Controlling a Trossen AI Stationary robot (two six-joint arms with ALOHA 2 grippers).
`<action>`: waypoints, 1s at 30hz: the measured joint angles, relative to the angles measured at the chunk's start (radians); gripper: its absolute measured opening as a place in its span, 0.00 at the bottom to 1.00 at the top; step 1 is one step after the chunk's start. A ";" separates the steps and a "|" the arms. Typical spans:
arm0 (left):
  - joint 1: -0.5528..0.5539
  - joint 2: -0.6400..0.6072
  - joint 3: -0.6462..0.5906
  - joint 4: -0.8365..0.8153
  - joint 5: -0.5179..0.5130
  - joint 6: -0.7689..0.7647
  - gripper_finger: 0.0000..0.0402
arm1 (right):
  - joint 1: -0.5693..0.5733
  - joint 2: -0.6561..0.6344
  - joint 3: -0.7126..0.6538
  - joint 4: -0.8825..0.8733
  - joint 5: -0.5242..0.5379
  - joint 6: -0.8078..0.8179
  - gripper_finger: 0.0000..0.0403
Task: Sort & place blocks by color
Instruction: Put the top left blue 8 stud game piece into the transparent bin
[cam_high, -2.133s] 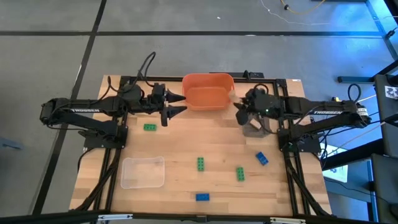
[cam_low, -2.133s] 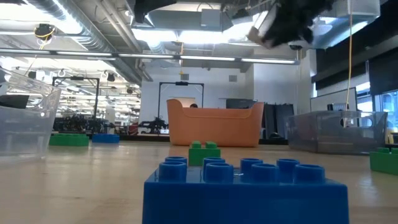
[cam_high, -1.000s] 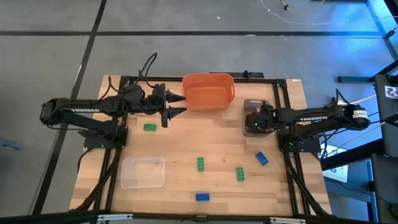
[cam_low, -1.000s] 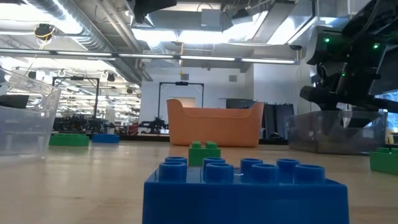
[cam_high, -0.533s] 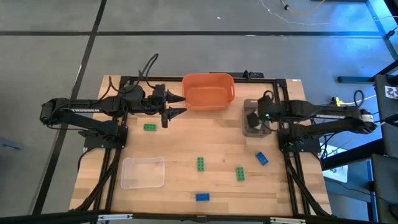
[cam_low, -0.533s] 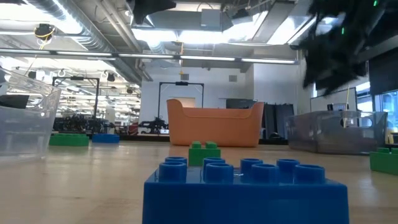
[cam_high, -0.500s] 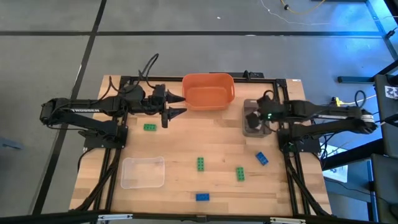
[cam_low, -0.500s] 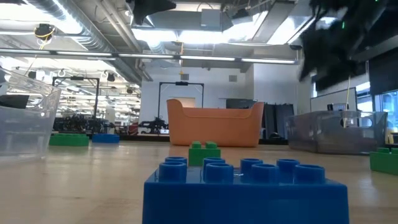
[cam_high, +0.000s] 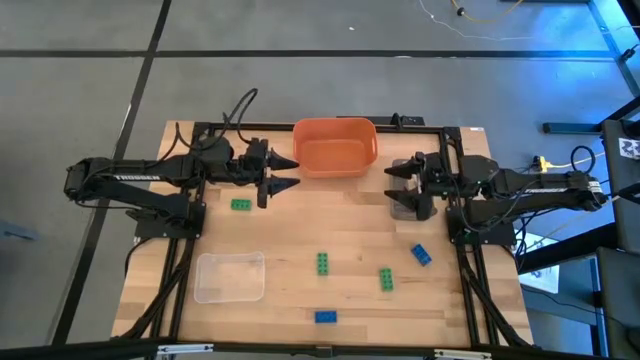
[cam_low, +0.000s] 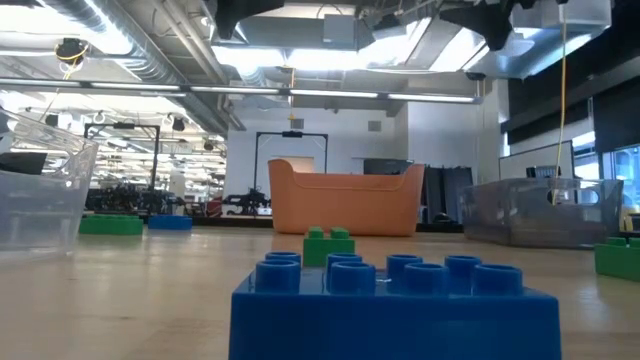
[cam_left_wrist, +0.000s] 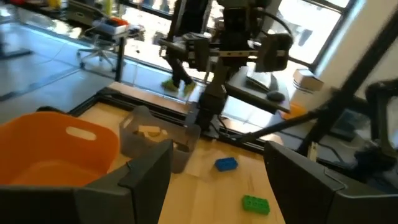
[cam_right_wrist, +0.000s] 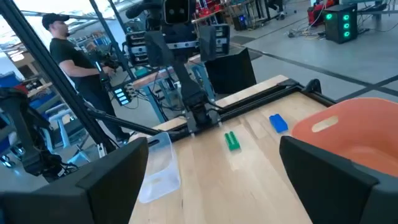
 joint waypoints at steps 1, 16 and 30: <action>0.000 0.000 0.000 -0.003 -0.040 -0.029 0.61 | 0.000 0.000 0.000 -0.002 0.000 0.002 0.90; 0.487 0.303 0.295 -1.086 0.074 0.318 0.64 | 0.000 0.044 0.000 -0.008 0.000 0.038 0.91; 0.576 0.657 0.294 -1.123 -0.132 1.066 0.75 | 0.000 0.127 0.000 0.003 0.042 0.138 0.91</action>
